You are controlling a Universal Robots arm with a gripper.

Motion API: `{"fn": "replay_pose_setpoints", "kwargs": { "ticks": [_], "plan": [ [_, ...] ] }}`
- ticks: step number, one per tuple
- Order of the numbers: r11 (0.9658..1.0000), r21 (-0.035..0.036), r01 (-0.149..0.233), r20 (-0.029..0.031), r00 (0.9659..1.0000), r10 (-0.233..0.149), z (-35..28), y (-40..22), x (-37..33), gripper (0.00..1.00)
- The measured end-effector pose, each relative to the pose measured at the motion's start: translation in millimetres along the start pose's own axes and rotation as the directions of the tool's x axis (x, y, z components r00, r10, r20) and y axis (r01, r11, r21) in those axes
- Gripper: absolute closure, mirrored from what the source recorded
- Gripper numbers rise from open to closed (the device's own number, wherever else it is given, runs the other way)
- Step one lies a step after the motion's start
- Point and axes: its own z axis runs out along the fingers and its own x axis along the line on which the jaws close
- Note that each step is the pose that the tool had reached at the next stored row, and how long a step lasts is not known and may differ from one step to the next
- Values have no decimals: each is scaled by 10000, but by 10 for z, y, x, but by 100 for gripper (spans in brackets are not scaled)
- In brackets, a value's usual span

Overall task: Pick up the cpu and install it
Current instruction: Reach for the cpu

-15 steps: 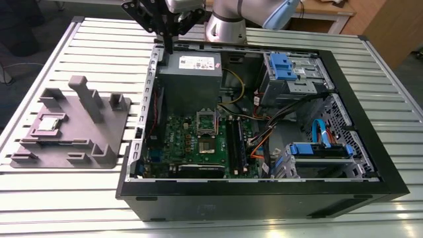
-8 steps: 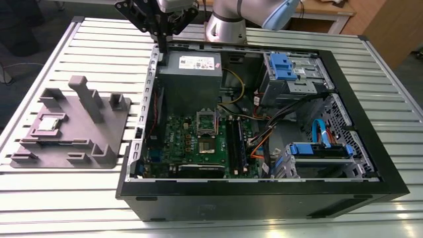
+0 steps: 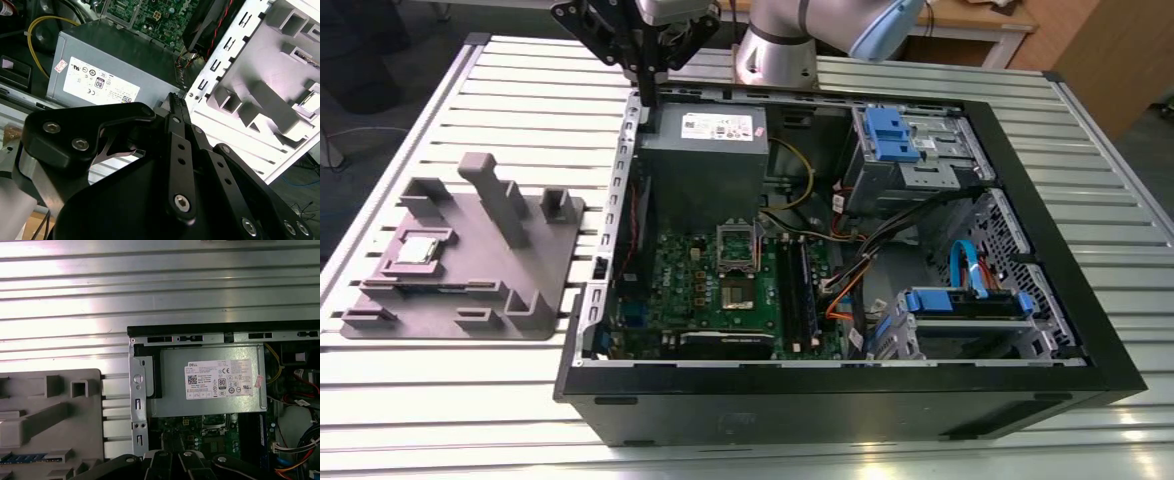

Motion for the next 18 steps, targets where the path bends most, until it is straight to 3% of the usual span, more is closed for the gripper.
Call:
{"fn": "replay_pose_setpoints", "kwargs": {
  "ticks": [5, 18],
  "plan": [
    [10000, 0, -1, 0, 10000, 1, 4, -3, 33, 89],
    [10000, 0, 0, 3, 10000, 0, 19, -18, 230, 89]
  ]
}}
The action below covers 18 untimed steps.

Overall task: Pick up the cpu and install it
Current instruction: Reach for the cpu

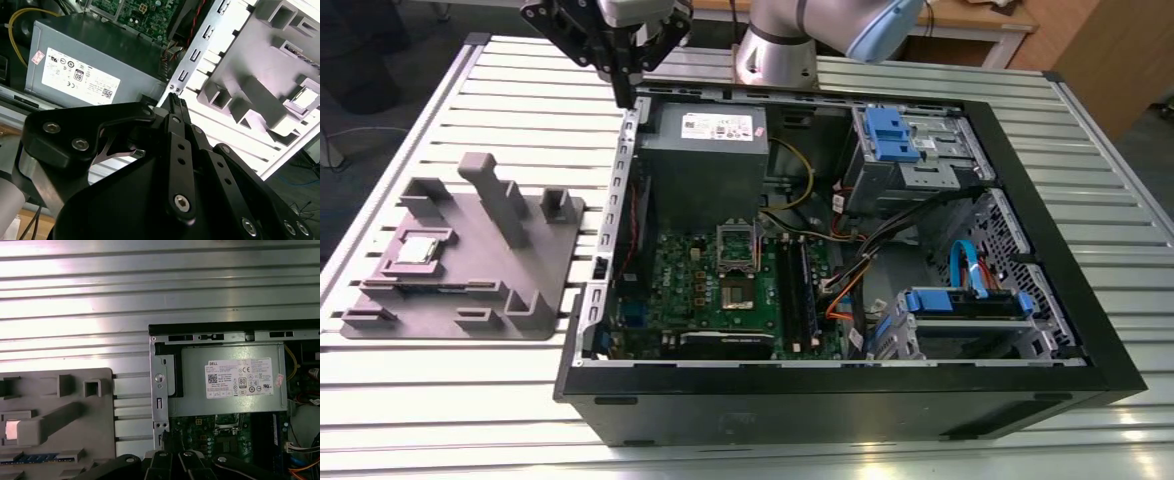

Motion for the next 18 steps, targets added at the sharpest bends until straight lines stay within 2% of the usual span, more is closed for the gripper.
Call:
{"fn": "replay_pose_setpoints", "kwargs": {
  "ticks": [9, 18],
  "plan": [
    [10000, -2, 1, 6, 10000, -1, 7, -9, 116, 89],
    [10000, -1, 0, 8, 10000, 0, 12, -16, 197, 89]
  ]
}}
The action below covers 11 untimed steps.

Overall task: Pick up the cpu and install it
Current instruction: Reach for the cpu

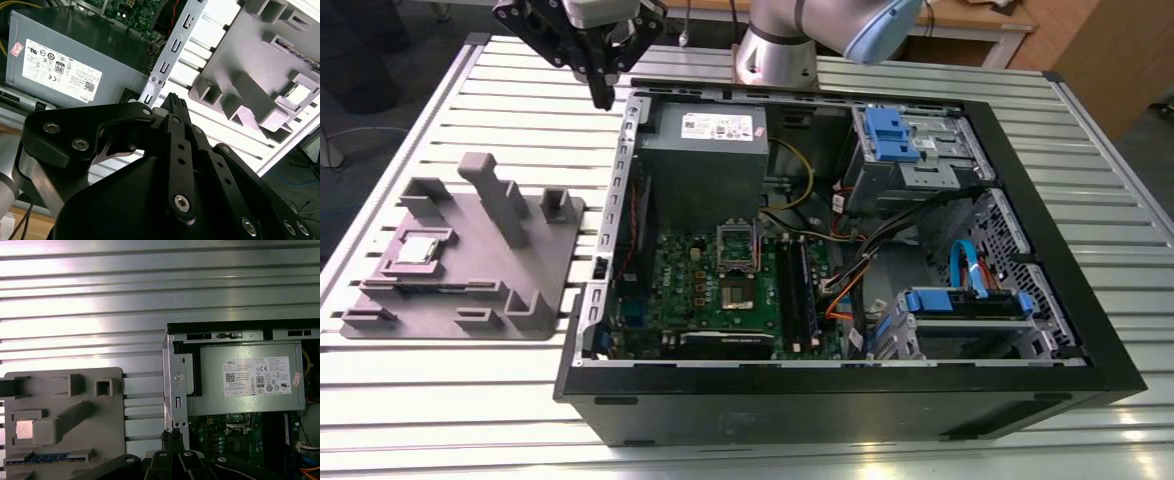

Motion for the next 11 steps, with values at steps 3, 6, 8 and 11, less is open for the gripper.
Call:
{"fn": "replay_pose_setpoints", "kwargs": {
  "ticks": [3, 6, 8, 11],
  "plan": [
    [10000, 0, 0, 0, 10000, 0, 1, -1, 19, 89],
    [10000, 0, 0, 2, 10000, 0, 2, -3, 43, 89],
    [10000, -1, 1, 3, 10000, -1, 3, -5, 59, 89],
    [10000, -1, 1, 5, 10000, -1, 4, -5, 74, 89]
  ]
}}
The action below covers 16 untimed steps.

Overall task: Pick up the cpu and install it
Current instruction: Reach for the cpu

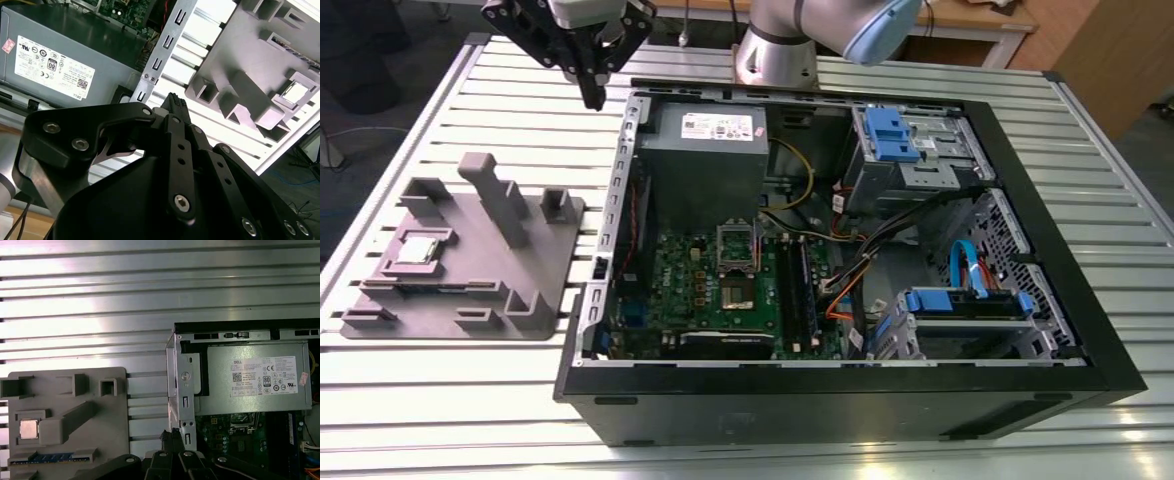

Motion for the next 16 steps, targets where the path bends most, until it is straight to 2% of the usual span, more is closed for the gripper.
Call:
{"fn": "replay_pose_setpoints", "kwargs": {
  "ticks": [5, 16],
  "plan": [
    [10000, 1, 0, -1, 10000, 0, -1, 0, 3, 89],
    [10000, 1, 0, -1, 10000, 0, -1, -5, 58, 89]
  ]
}}
